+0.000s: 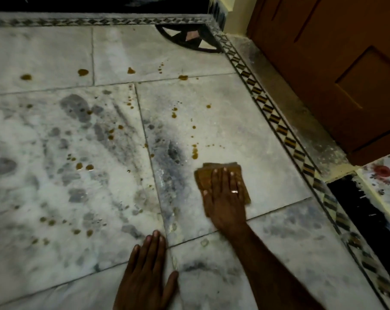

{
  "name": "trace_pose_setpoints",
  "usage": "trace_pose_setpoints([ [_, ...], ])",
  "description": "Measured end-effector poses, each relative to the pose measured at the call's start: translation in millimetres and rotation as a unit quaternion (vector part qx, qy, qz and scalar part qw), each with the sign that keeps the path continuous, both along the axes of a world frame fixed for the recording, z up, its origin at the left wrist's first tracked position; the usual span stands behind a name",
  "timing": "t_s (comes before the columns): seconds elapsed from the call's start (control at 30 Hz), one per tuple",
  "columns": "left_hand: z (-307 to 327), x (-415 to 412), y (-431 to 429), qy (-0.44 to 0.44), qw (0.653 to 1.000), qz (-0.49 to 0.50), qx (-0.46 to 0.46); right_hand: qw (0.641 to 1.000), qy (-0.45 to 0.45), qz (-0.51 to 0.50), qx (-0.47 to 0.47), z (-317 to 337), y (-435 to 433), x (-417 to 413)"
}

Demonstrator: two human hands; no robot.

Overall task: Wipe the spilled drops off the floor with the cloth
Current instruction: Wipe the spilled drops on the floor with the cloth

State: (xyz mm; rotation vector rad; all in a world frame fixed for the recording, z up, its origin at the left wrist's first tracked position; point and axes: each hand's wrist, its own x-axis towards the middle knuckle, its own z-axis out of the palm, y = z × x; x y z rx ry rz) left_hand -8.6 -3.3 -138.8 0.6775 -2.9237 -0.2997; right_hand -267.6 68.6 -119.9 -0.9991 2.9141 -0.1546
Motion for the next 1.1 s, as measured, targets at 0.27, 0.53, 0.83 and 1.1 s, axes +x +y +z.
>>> trace_pose_setpoints([
  [0.27, 0, -6, -10, -0.004, 1.000, -0.018, 0.008, 0.984, 0.022, 0.171, 0.033, -6, 72, 62],
  [0.53, -11, -3, -12, 0.006, 1.000, -0.009, -0.002, 0.983, 0.018, 0.178, 0.033, -9, -4, 91],
  [0.83, -6, 16, -51, -0.049, 0.995, 0.090, 0.011, 0.997, 0.018, 0.069, 0.030, -7, -5, 101],
  [1.1, -4, 40, -72, -0.072, 0.990, 0.119, 0.010, 0.965, 0.023, 0.262, -0.002, -21, 30, 132],
])
